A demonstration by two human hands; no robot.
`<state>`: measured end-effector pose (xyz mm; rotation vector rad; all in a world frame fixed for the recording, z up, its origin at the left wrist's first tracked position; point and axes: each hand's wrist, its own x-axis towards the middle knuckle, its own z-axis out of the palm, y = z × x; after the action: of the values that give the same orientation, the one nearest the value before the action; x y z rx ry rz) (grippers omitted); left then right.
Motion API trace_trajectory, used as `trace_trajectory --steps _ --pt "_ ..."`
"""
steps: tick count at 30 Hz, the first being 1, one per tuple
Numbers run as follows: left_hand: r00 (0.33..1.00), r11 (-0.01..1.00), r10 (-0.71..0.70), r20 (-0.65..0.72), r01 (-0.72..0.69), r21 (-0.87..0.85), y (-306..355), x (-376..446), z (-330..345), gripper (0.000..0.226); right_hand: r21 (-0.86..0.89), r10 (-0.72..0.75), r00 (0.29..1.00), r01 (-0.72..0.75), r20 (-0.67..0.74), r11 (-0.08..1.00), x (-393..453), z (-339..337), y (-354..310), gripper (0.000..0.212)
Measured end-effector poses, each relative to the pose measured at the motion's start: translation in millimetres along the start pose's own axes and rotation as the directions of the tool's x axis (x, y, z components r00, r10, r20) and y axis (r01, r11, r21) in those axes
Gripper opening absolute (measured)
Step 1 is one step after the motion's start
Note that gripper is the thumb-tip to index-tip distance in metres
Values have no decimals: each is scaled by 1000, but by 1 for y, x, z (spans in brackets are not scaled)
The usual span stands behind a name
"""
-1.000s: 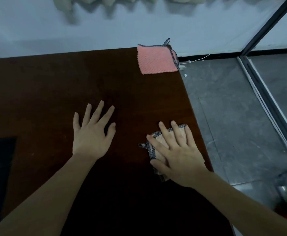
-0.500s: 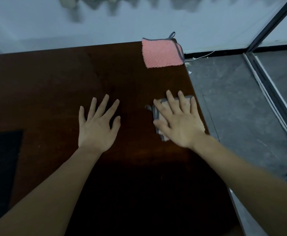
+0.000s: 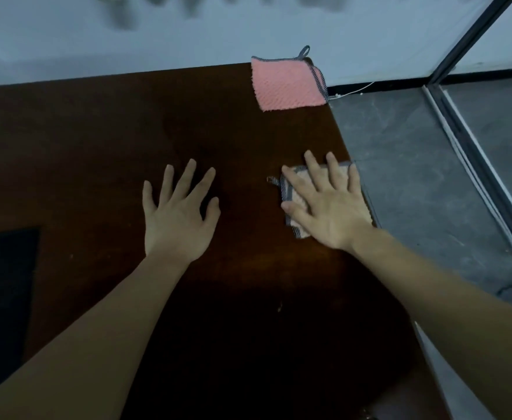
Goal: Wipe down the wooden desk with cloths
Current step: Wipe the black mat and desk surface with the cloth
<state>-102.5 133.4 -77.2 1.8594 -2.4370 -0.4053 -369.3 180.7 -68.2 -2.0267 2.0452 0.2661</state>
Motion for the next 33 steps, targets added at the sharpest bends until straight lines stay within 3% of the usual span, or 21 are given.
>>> trace_trajectory --steps 4,9,14,17,24,33 --pt "1000 1000 6 17 -6 4 1 -1 -1 58 -4 69 998 -69 -10 998 3 1 -7 69" --pt "997 999 26 77 -24 -25 -1 1 -6 60 2 74 997 -74 5 997 -55 17 -31 68" --pt "983 990 131 127 -123 -64 -10 -8 -19 60 -18 64 998 -64 27 998 -94 31 -55 69" --pt "963 976 217 160 -220 -3 -20 -20 -19 61 0 93 995 -93 23 996 -72 24 -48 72" --pt "958 963 254 135 -264 61 -32 -33 -7 61 61 248 969 -248 7 967 -10 5 -35 70" --pt "961 962 250 114 -260 81 -30 -34 -7 61 7 22 999 -23 46 1000 -127 44 -94 67"
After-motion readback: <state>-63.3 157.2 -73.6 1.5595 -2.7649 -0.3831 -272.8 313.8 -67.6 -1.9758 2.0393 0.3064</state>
